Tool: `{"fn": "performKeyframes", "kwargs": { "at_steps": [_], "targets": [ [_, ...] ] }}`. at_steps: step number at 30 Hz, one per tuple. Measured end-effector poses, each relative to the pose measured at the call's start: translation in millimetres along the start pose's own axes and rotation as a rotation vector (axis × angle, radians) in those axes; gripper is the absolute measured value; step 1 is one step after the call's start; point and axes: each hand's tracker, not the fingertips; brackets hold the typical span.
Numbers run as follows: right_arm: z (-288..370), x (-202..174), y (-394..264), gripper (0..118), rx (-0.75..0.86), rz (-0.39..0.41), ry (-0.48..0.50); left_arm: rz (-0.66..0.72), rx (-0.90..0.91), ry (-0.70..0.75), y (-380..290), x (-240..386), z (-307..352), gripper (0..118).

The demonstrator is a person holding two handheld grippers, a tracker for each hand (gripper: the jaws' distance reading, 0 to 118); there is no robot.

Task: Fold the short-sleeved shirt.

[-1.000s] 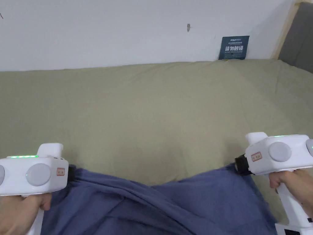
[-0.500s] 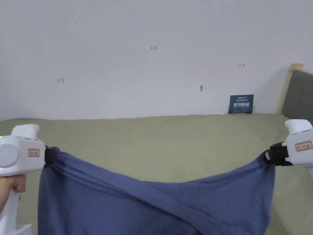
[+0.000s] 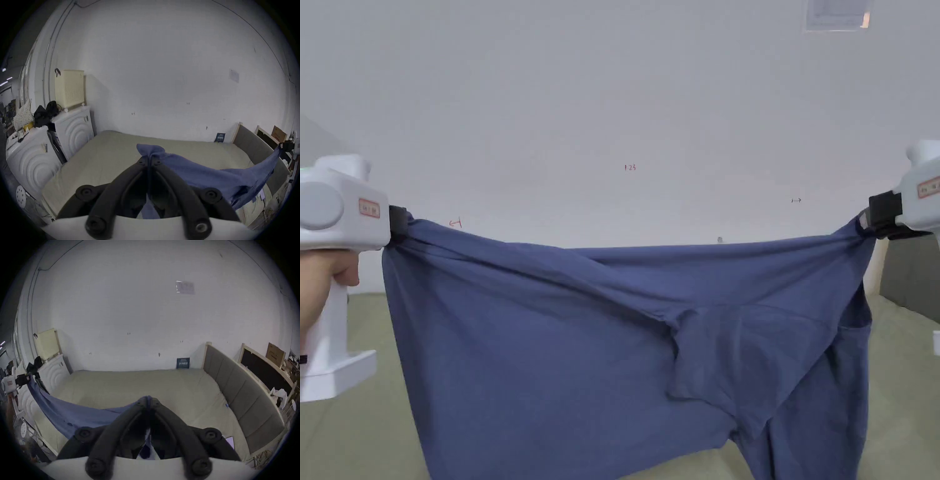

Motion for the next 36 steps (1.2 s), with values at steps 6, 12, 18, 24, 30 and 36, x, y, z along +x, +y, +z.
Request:
{"fn": "performKeyframes", "kwargs": {
  "at_steps": [6,12,18,24,30,36],
  "targets": [
    [-49,-3,60,5,0.02,0.053,-0.049,-0.011,0.03,0.033,30,17,-45,0],
    [-97,-8,104,5,0.049,0.091,-0.077,-0.042,0.072,0.068,60,35,-102,0],
    [-146,-8,119,5,0.056,0.1,-0.087,-0.046,0.09,0.095,66,48,-154,0],
    [-192,-5,94,6,0.02,0.089,-0.08,-0.048,0.089,0.105,43,51,-188,0],
    [-204,6,13,5,-0.091,0.058,-0.042,-0.027,-0.014,0.056,-35,37,-195,0],
    [-165,9,-123,5,-0.223,0.037,0.018,-0.066,-0.179,0.022,-154,21,-155,0]
  ]
}}
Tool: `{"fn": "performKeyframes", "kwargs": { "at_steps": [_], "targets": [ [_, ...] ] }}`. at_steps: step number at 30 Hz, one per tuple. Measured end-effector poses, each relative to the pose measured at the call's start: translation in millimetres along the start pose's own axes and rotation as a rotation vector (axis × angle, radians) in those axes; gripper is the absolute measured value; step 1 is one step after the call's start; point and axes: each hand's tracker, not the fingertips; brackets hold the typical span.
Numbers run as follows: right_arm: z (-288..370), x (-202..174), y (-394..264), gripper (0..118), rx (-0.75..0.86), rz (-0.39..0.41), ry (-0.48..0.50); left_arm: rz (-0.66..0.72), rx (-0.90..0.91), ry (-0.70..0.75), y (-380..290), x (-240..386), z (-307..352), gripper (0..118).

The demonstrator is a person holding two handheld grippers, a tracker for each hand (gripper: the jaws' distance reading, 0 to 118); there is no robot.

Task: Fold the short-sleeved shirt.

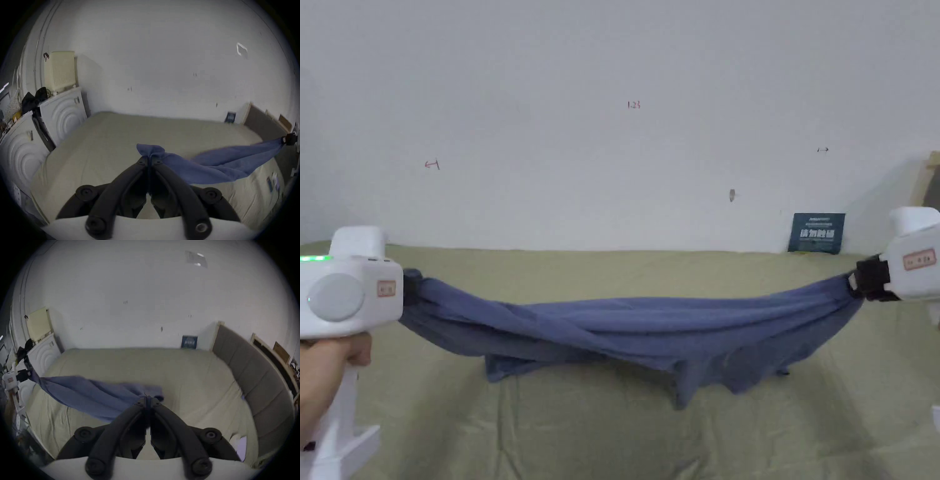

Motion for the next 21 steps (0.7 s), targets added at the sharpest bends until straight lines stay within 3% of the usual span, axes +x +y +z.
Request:
{"fn": "performKeyframes", "kwargs": {
  "at_steps": [4,7,12,21],
  "targets": [
    [26,-7,-104,6,-0.101,0.033,0.026,0.045,-0.112,-0.031,-81,-18,33,0],
    [50,-9,-170,5,-0.131,-0.051,0.046,0.069,-0.149,-0.038,-132,-33,63,0],
    [96,-14,-258,6,-0.184,-0.08,0.057,0.053,-0.225,-0.054,-199,-55,109,0],
    [127,3,-310,6,-0.219,-0.165,0.058,0.052,-0.289,-0.073,-254,-69,143,0]
  ]
}}
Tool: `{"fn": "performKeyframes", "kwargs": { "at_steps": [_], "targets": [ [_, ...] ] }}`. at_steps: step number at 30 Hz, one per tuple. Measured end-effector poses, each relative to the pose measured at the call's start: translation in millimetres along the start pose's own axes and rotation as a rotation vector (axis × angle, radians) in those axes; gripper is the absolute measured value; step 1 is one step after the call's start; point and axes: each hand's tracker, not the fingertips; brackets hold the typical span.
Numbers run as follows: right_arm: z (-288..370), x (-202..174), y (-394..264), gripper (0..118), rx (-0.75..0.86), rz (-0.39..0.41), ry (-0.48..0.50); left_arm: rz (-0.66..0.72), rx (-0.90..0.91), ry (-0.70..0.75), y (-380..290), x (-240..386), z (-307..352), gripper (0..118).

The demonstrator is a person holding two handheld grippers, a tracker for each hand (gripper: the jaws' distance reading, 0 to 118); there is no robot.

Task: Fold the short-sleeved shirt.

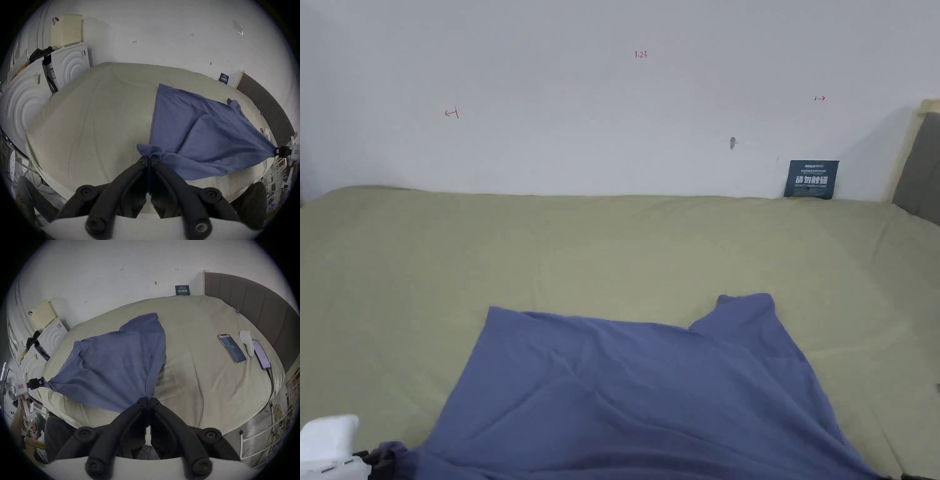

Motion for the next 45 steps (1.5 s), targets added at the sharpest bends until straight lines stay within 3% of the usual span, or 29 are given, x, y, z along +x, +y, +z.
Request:
{"fn": "performKeyframes", "kwargs": {
  "at_steps": [7,8,9,10,11,12,13,16,19,21,22,25,26,27,36,45],
  "targets": [
    [-19,3,-6,6,-0.038,0.004,-0.035,0.011,-0.03,0.002,-12,0,-12,2],
    [-21,3,-7,11,-0.041,0.004,-0.035,0.012,-0.032,0.002,-14,1,-13,3],
    [-23,3,-8,27,-0.045,0.0,-0.049,0.017,-0.033,-0.001,-14,1,-14,6],
    [-24,0,-11,58,-0.051,-0.008,-0.072,0.022,-0.034,-0.006,-15,0,-14,19],
    [-26,1,-11,95,-0.052,-0.013,-0.09,0.023,-0.039,0.004,-14,1,-13,64],
    [-24,1,-12,106,-0.037,-0.023,-0.103,0.024,-0.048,0.015,-15,2,-13,99],
    [-19,0,-11,105,-0.009,-0.036,-0.106,0.024,-0.051,0.019,-15,3,-11,117],
    [-7,-12,-4,106,0.043,-0.037,-0.111,0.02,-0.001,0.01,-9,12,6,118],
    [11,-45,5,105,0.145,0.045,-0.139,0.008,0.094,-0.018,5,35,29,118],
    [27,-69,6,104,0.267,0.083,-0.149,-0.005,0.17,-0.038,13,55,47,104],
    [33,-81,5,98,0.31,0.11,-0.139,-0.016,0.229,-0.05,16,66,58,88],
    [51,-113,2,68,0.462,0.178,-0.181,-0.085,0.327,-0.025,19,92,72,64],
    [51,-118,0,22,0.463,0.209,-0.19,-0.087,0.333,-0.032,21,98,73,19],
    [53,-125,-2,9,0.485,0.218,-0.193,-0.066,0.352,-0.036,21,102,73,0],
    [41,-136,3,9,0.479,0.229,-0.157,-0.073,0.34,-0.03,39,110,40,0],
    [-19,-120,23,9,0.36,0.229,-0.147,-0.005,0.033,-0.059,148,90,-124,0]
  ]
}}
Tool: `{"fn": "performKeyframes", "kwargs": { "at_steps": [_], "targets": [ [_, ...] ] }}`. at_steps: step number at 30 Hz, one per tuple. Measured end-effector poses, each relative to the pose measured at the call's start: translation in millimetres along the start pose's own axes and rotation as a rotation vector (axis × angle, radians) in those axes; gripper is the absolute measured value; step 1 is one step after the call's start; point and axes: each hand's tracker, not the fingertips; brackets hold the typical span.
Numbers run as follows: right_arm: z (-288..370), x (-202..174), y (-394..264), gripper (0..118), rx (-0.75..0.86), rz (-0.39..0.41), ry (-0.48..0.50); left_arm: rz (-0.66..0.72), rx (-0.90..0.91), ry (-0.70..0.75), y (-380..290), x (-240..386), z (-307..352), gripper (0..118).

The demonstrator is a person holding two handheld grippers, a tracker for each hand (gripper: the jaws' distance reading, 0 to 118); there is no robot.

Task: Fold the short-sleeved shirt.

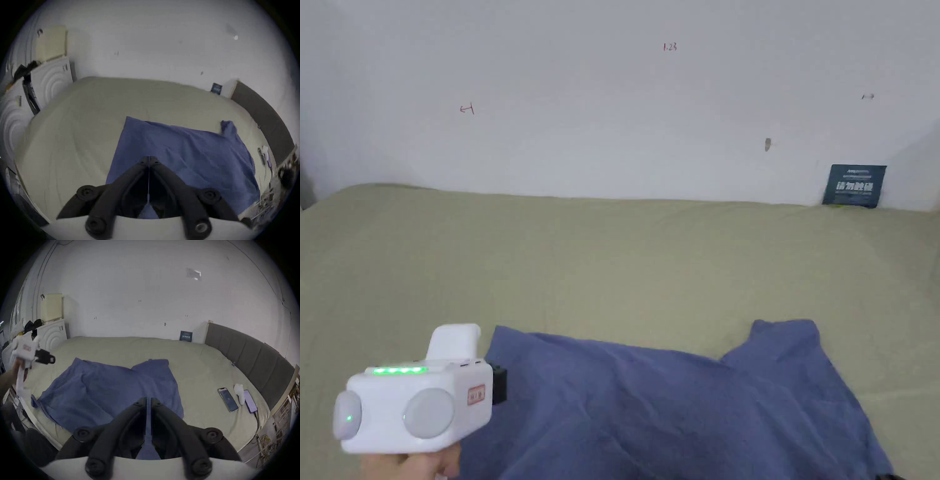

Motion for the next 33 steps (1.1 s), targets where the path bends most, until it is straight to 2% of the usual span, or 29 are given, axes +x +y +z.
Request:
{"fn": "performKeyframes", "kwargs": {
  "at_steps": [4,5,6,7,9,12,14,16,17,19,20,21,22,27,28,29,30,32,33],
  "targets": [
    [-35,7,-10,9,-0.071,0.035,-0.021,0.011,-0.122,0.066,45,-18,-95,3],
    [-42,10,-12,9,-0.084,0.036,-0.021,0.036,-0.138,0.078,53,-21,-111,39],
    [-47,12,-15,9,-0.087,0.033,-0.021,0.048,-0.145,0.088,59,-24,-124,85],
    [-53,14,-17,9,-0.101,0.032,-0.024,0.058,-0.146,0.099,64,-26,-140,118],
    [-61,18,-20,9,-0.119,0.025,-0.027,0.043,-0.161,0.133,68,-25,-162,118],
    [-70,25,-25,9,-0.147,0.001,-0.023,-0.001,-0.204,0.18,69,1,-156,115],
    [-74,27,-27,9,-0.164,0.019,-0.039,0.004,-0.205,0.176,70,11,-155,115],
    [-78,33,-25,9,-0.175,0.025,-0.034,-0.019,-0.257,0.172,75,0,-186,112],
    [-80,35,-23,9,-0.179,0.023,-0.031,-0.013,-0.255,0.173,73,3,-184,100],
    [-91,48,-9,9,-0.211,-0.041,0.014,-0.006,-0.231,0.15,75,1,-177,82],
    [-97,55,-1,9,-0.205,-0.078,0.035,-0.033,-0.212,0.142,77,3,-172,47],
    [-107,62,9,9,-0.215,-0.097,0.049,-0.069,-0.181,0.145,77,3,-166,4],
    [-119,69,20,9,-0.212,-0.092,0.042,-0.057,-0.161,0.094,76,3,-162,1],
    [-204,97,71,9,-0.305,-0.121,0.109,-0.067,-0.196,0.128,75,0,-171,1],
    [-228,102,79,10,-0.349,-0.125,0.094,-0.055,-0.203,0.126,75,0,-172,1],
    [-245,105,83,17,-0.372,-0.118,0.082,-0.053,-0.205,0.124,74,0,-173,1],
    [-266,110,87,38,-0.436,-0.114,0.091,-0.056,-0.207,0.124,74,1,-175,1],
    [-298,118,87,102,-0.513,-0.127,0.056,-0.072,-0.206,0.128,73,2,-173,1],
    [-313,120,86,107,-0.56,-0.119,0.058,-0.072,-0.205,0.13,73,2,-173,1]
  ]
}}
